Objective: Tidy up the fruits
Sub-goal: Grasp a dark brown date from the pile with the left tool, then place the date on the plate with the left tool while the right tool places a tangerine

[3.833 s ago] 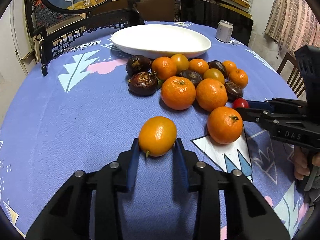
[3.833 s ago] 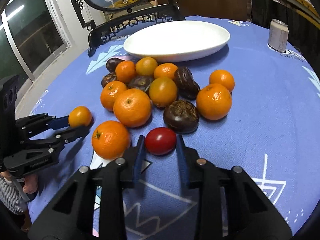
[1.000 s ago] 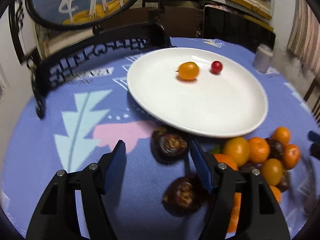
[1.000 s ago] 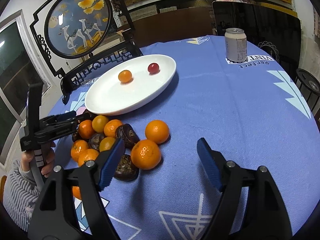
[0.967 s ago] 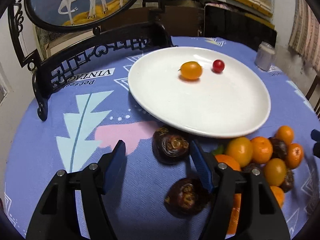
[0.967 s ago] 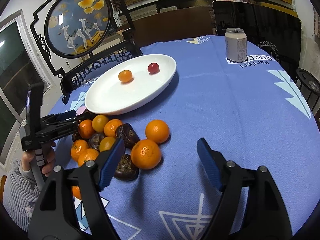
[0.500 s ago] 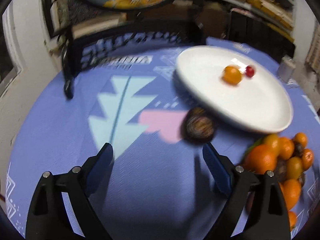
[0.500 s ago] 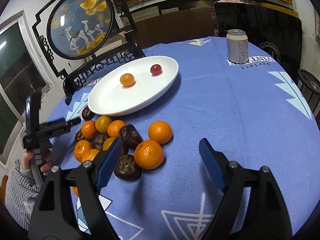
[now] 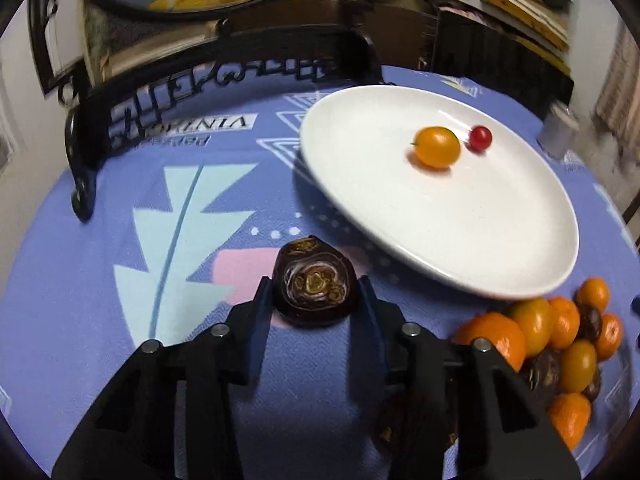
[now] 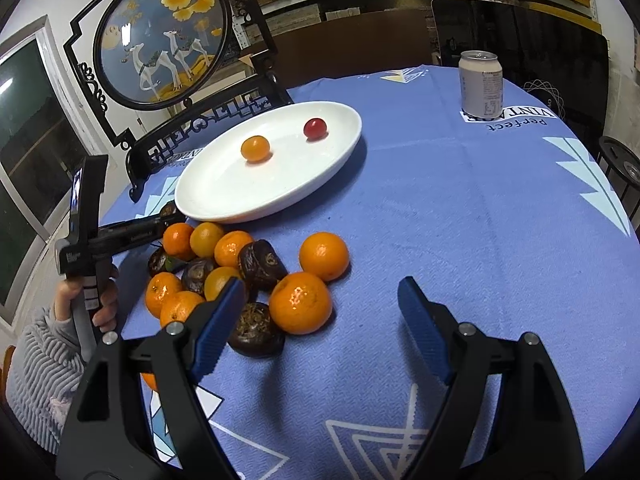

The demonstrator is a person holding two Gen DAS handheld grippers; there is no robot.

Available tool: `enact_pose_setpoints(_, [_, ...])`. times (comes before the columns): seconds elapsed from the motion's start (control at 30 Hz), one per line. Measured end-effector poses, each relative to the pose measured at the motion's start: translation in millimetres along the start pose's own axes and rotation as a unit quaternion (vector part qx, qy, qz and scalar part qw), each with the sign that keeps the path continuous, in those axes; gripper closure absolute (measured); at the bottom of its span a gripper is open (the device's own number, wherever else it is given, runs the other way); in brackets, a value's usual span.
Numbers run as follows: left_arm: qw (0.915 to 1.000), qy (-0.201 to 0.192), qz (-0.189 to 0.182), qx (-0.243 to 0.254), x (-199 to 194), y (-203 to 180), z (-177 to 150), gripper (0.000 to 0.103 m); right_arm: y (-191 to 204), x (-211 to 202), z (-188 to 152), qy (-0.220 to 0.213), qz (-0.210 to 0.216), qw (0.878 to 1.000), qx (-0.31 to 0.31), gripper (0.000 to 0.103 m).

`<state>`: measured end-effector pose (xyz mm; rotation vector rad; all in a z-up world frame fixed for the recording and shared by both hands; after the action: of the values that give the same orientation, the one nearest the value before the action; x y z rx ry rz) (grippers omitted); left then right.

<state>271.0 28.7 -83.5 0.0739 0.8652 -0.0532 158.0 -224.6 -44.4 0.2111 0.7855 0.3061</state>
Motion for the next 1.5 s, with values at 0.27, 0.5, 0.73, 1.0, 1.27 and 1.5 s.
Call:
enact_pose_setpoints(0.27, [0.9990,0.002,0.024,-0.038,-28.4,30.1,-28.1,0.061,13.6,4.3,-11.3,0.020,0.008,0.999,-0.029,0.023])
enact_pose_setpoints(0.5, [0.9991,-0.039,0.008,-0.014,-63.2,7.8,-32.6,0.061,6.8,17.2,-14.2,0.030,-0.007,0.999,-0.016,0.036])
enact_pose_setpoints(0.73, [0.9986,-0.050,-0.011,0.016,-75.1,-22.0,-36.3,0.061,13.7,28.9,-20.6,0.044,0.009,0.999,-0.020,0.063])
enact_pose_setpoints(1.0, [0.9979,-0.058,-0.027,0.012,-78.9,-34.8,2.3,0.061,25.3,-9.3,34.7,-0.036,0.015,0.999,-0.026,0.063])
enact_pose_setpoints(1.27, [0.9991,-0.040,-0.017,0.000,-31.1,-43.9,50.1,0.060,34.6,60.8,89.4,-0.017,0.013,1.000,-0.009,0.063])
enact_pose_setpoints(1.5, [0.9996,-0.028,-0.010,-0.006,-8.5,-41.4,57.0,0.035,25.9,88.0,95.7,-0.011,-0.009,1.000,-0.010,0.048])
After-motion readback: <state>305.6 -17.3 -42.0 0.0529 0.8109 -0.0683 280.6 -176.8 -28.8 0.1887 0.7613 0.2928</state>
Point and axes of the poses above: each gripper's, at about its wrist camera, not at the fingertips, and x roughly the way its jaws point, y to its left, z to its top, the point moved 6 cm from there along x, roughly the way its jaws point, and after that the axes turned 2 degrees about z, right-handed, at the moved point
